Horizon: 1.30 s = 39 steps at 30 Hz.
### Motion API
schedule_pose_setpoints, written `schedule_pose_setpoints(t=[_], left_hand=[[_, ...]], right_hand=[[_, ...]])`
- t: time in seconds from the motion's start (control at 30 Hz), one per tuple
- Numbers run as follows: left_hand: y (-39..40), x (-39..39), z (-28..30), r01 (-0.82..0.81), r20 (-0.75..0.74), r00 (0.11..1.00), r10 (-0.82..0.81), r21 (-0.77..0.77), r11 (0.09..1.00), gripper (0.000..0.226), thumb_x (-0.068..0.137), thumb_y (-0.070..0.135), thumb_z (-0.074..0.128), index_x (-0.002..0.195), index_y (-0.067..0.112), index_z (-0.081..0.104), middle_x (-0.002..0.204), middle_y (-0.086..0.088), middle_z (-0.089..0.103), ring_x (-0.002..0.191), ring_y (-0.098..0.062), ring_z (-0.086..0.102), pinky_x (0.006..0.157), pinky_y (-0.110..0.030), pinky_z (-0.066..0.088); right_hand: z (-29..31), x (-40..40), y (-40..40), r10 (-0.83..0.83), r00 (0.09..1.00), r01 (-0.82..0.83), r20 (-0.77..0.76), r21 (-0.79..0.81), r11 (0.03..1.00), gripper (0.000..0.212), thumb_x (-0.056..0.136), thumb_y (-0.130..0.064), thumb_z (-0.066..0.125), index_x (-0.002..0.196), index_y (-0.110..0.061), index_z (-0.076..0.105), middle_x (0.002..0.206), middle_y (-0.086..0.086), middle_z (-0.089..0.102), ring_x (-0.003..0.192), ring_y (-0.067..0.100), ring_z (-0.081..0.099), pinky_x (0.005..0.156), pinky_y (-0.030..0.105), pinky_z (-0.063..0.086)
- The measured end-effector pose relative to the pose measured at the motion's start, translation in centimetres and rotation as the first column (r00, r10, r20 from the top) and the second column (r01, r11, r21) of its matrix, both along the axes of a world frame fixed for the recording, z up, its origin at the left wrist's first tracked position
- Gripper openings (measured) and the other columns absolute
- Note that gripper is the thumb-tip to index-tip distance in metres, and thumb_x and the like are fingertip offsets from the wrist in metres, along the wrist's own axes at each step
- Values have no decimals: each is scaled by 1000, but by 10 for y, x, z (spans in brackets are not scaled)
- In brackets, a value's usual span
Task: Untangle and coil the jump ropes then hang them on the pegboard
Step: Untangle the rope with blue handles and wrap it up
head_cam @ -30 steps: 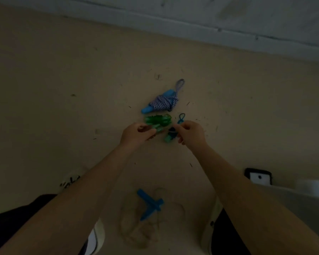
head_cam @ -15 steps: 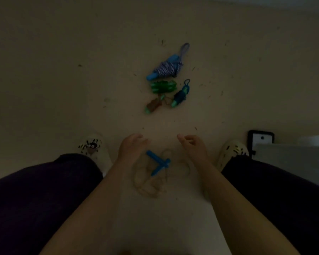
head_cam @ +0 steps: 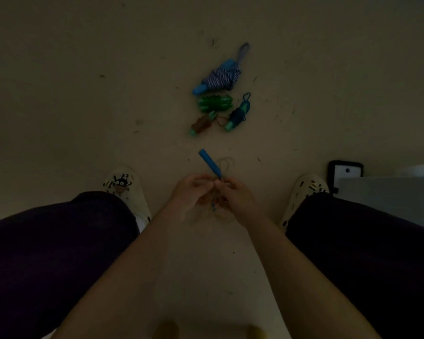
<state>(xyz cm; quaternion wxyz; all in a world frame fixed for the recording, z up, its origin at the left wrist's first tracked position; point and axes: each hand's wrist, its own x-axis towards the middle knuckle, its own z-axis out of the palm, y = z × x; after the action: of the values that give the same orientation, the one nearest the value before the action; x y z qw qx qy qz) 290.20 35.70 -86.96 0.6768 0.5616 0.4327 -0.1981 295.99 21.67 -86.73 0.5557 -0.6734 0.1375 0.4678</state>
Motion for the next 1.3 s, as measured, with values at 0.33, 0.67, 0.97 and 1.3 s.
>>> schedule_pose_setpoints(t=[0.33, 0.67, 0.97, 1.3], left_hand=[[19, 45, 230, -59, 478, 877, -54, 218, 974, 2, 91, 20, 73, 89, 20, 74, 71, 10, 72, 66, -4, 66, 60, -17, 52], [22, -34, 408, -278, 759, 646, -81, 333, 901, 15, 100, 14, 59, 88, 9, 64, 47, 6, 47, 42, -9, 43, 52, -25, 52], [-4, -93, 443, -1, 627, 654, -423, 561, 828, 54, 80, 44, 72, 131, 36, 56, 132, 15, 58, 118, 6, 55, 94, -15, 45], [-26, -101, 458, -49, 675, 632, -380, 525, 850, 20, 96, 17, 66, 100, -3, 68, 59, -4, 62, 49, -11, 59, 53, -18, 49]], right_hand=[[244, 57, 4, 35, 879, -152, 476, 211, 966, 26, 94, -30, 64, 69, -31, 70, 72, 0, 66, 64, 17, 61, 57, 28, 51], [412, 8, -43, -108, 663, -178, 741, 297, 938, 13, 95, -15, 62, 87, -12, 72, 75, 8, 72, 71, 21, 69, 61, 26, 53], [452, -39, -71, 161, 559, -449, 813, 134, 883, 13, 95, -17, 62, 92, -9, 71, 74, 6, 67, 70, 20, 64, 68, 31, 52], [464, -49, -68, 41, 539, -398, 841, 212, 892, 9, 86, -18, 73, 76, -19, 74, 62, 2, 65, 56, 15, 60, 56, 25, 51]])
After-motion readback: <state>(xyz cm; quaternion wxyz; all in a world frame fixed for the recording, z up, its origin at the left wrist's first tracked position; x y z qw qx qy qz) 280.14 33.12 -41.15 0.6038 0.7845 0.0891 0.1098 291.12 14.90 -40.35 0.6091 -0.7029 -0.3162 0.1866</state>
